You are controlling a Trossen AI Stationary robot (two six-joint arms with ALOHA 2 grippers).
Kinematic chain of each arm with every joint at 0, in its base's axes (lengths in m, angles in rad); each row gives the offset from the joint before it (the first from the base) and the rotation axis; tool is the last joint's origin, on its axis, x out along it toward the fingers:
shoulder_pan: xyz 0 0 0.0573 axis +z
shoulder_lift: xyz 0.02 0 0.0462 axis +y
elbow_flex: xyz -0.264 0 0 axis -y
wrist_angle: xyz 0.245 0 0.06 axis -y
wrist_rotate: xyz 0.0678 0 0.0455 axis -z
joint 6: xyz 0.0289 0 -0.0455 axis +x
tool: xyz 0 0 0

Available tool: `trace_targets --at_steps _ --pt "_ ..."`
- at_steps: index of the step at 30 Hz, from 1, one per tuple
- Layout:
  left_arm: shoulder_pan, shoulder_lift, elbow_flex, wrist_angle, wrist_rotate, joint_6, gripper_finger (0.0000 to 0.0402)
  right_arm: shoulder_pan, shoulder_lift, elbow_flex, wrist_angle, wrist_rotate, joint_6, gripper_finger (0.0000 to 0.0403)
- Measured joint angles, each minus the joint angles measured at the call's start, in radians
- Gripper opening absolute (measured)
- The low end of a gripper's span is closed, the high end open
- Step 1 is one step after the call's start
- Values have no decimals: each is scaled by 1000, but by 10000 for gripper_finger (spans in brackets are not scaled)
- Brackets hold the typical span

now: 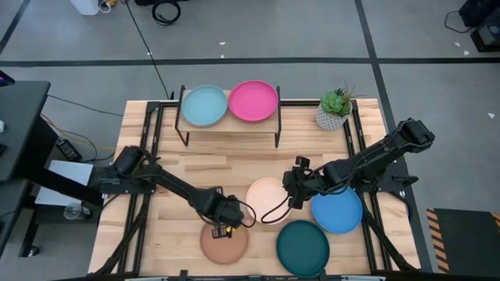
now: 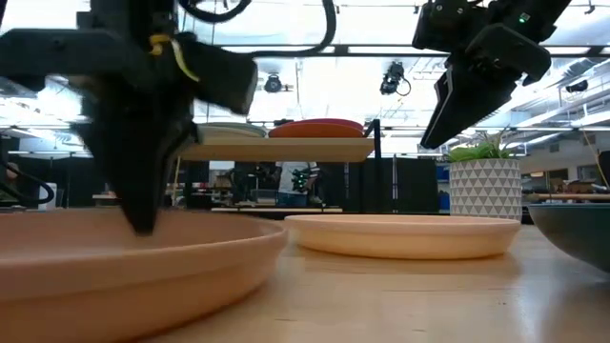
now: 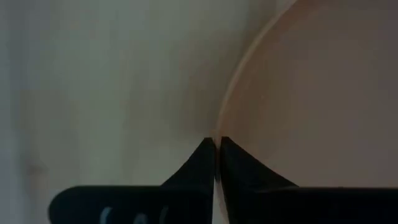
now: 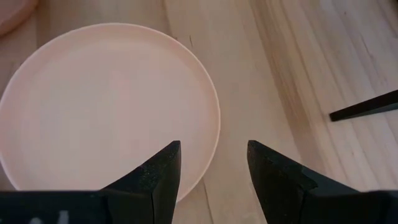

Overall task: Place and stack plates onto a shelf
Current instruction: Stack the brown plate on top of the light blue plate on the shelf

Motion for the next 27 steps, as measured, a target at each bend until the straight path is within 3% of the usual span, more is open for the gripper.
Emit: trace_targets --at_steps 4,10,16,22,27 --pt "26 -110 39 -117 -39 31 14 0 0 0 0 -1 2 191" --pt "111 -322 113 -309 -225 67 14 0 0 0 4 -2 17 191" --pt "323 -489 147 -396 -378 200 14 9 0 0 43 -3 17 191" --pt "692 -561 147 -331 -329 450 14 18 0 0 101 -2 -7 191" --pt "1031 -564 158 -194 -79 602 14 18 0 0 128 -2 -29 191"
